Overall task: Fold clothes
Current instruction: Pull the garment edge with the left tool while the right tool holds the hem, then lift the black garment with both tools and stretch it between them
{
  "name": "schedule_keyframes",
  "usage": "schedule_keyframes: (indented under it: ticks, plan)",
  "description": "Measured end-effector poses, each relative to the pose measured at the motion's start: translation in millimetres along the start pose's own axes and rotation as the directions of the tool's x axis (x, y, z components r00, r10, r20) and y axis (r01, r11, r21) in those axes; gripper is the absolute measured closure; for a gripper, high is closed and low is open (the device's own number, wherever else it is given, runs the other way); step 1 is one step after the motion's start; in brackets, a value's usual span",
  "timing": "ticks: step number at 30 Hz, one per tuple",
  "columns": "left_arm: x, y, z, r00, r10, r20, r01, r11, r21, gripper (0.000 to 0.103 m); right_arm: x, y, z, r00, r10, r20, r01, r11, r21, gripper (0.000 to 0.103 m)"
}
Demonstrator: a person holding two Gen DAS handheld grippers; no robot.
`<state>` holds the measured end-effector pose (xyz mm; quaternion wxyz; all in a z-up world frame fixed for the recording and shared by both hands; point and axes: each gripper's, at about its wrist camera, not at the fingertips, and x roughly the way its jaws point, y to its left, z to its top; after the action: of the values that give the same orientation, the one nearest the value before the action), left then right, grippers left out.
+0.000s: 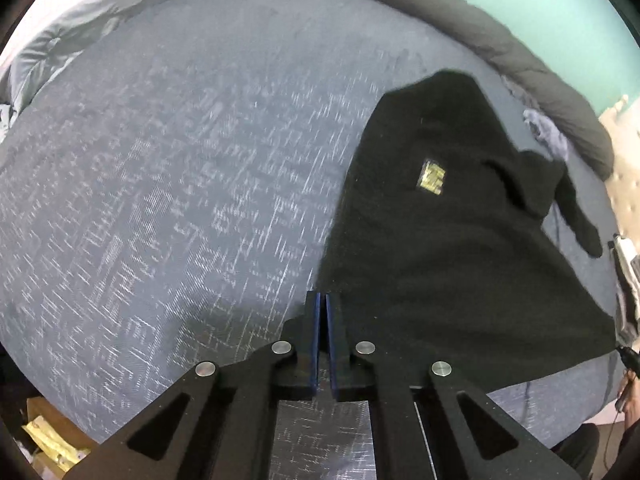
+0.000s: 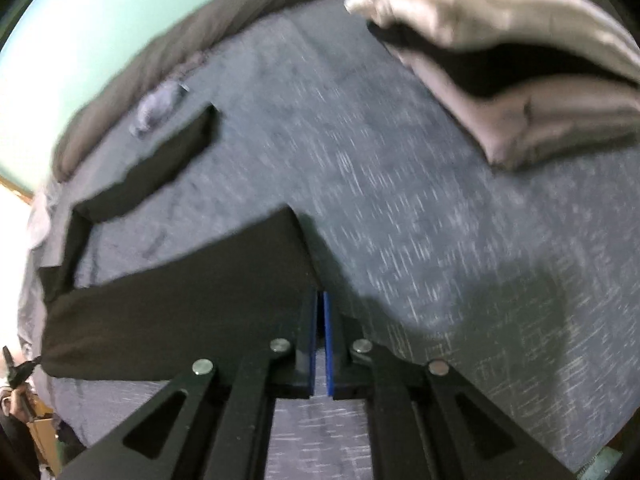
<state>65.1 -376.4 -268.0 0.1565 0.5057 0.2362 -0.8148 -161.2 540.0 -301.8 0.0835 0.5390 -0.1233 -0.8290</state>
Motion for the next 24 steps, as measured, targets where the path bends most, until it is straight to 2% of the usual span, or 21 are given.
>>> schedule_keyframes:
  ticks: [6, 9, 12, 13, 15, 19, 24]
  plan:
    - [-0.2, 2.7, -4.1, 1.0, -0.006, -0.016, 0.006, 1.0, -0.001, 0.099, 6.8, -9.8, -6.9, 1.0, 0.017, -0.013, -0.017, 1.0, 0.017, 0.099]
    - [-13.5, -3.1, -2.4, 1.0, -0.003, 0.006, 0.003, 1.0, 0.008, 0.098, -4.6, 8.2, -3.3, 1.0, -0.008, 0.019, 0.009, 0.999, -0.05, 0.096]
    - [-36.4, -12.1, 2.5, 0.998, 0.006, 0.059, -0.006, 1.0, 0.01, 0.097, -17.2, 27.8, 0.8, 0.998, -0.034, 0.057, 0.04, 0.992, -0.12, 0.087]
    - [-41.1, -20.9, 4.0, 0.998, -0.002, 0.068, 0.0, 1.0, 0.024, 0.096, -19.2, 39.9, 2.7, 0.998, -0.03, 0.06, 0.039, 0.988, -0.152, 0.083]
    - [-48.5, -40.7, 7.4, 0.996, -0.025, 0.084, 0.021, 0.998, 0.058, 0.095, -17.4, 76.4, 5.2, 0.999, 0.001, 0.038, 0.008, 0.971, -0.24, 0.083]
    - [-45.7, -110.6, 10.9, 0.99, -0.119, 0.077, 0.105, 0.98, 0.168, 0.093, -0.6, 155.5, -0.3, 0.997, 0.052, -0.052, -0.068, 0.92, -0.386, 0.083]
    - [-18.2, -212.0, -12.6, 0.967, -0.252, -0.038, 0.251, 0.915, 0.317, 0.093, 25.2, 253.2, -26.7, 0.981, 0.108, -0.161, -0.178, 0.836, -0.52, 0.083]
